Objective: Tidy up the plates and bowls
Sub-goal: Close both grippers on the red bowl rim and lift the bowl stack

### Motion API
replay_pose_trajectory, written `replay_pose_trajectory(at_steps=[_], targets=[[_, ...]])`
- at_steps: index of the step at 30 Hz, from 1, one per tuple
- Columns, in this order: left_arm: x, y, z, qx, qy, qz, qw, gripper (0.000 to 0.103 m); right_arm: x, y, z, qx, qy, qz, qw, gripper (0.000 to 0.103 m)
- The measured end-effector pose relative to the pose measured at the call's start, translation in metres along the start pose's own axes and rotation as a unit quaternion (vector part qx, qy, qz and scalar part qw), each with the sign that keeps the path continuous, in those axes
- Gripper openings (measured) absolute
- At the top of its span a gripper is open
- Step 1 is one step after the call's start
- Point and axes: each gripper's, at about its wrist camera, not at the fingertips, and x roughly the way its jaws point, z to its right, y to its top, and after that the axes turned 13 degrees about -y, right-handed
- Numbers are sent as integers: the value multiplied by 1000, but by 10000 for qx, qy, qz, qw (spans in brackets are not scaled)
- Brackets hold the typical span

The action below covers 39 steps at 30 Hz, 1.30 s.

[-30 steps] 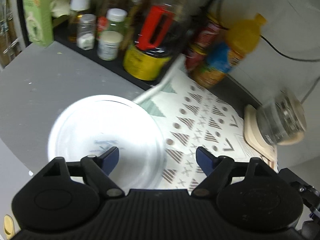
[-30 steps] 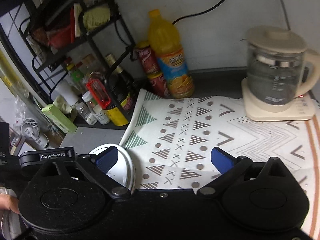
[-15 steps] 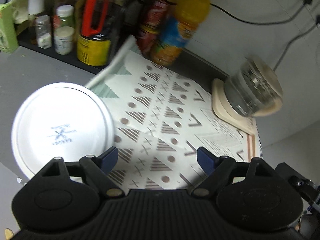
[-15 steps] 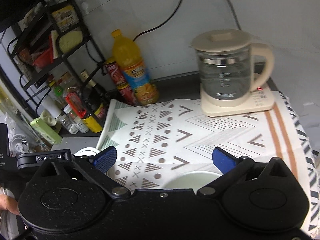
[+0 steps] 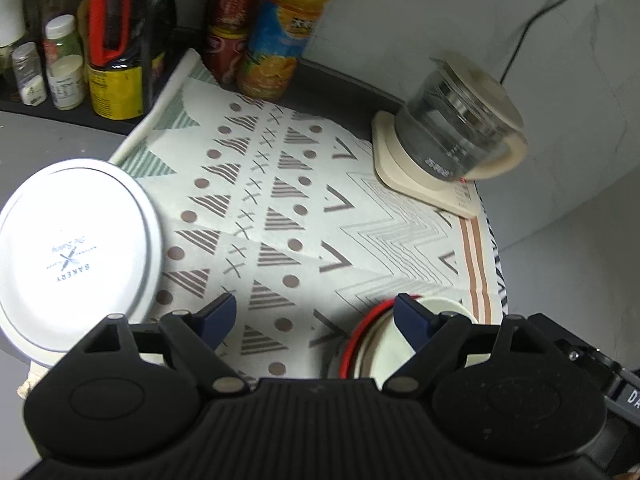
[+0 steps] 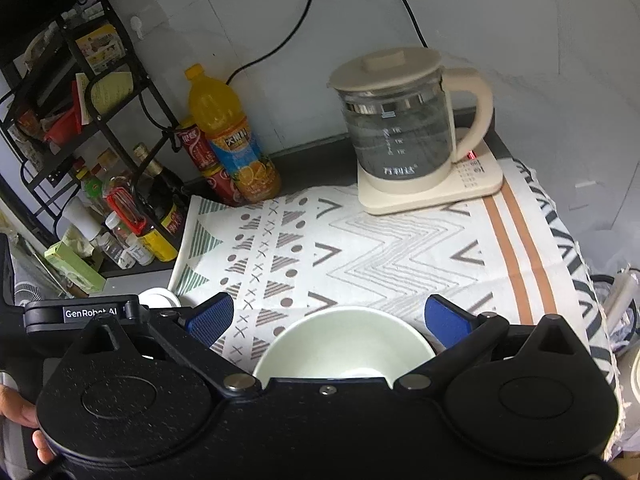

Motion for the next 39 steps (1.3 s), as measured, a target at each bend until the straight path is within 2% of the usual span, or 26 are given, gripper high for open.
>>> replay_pose_trajectory(at_steps=[9, 13, 20, 28, 30, 35, 39], targets=[[15, -9, 14, 193, -35, -291, 9994, 84, 6, -14, 19, 188, -157, -218, 9995, 103], [21, -12, 20, 235, -189, -338, 9990, 84, 9, -20, 27, 251, -250, -276, 9990, 103], [36, -17, 20, 158, -172, -499, 9985, 83, 22, -31, 39, 454, -319, -566, 9969, 102], [60, -27, 12, 42, -184, -767, 9969, 77, 43, -46, 52, 656, -418, -941, 9925, 95], [67, -29, 11, 2, -160, -845, 9963, 74, 49, -50, 56, 737, -425, -1074, 9906, 83], [82, -35, 2, -282, -132, -998, 9945, 62, 60, -57, 64, 824, -402, -1325, 9869, 72], [92, -39, -6, -473, -114, -1097, 9928, 54, 71, -64, 72, 1001, -329, -1572, 9819, 58]])
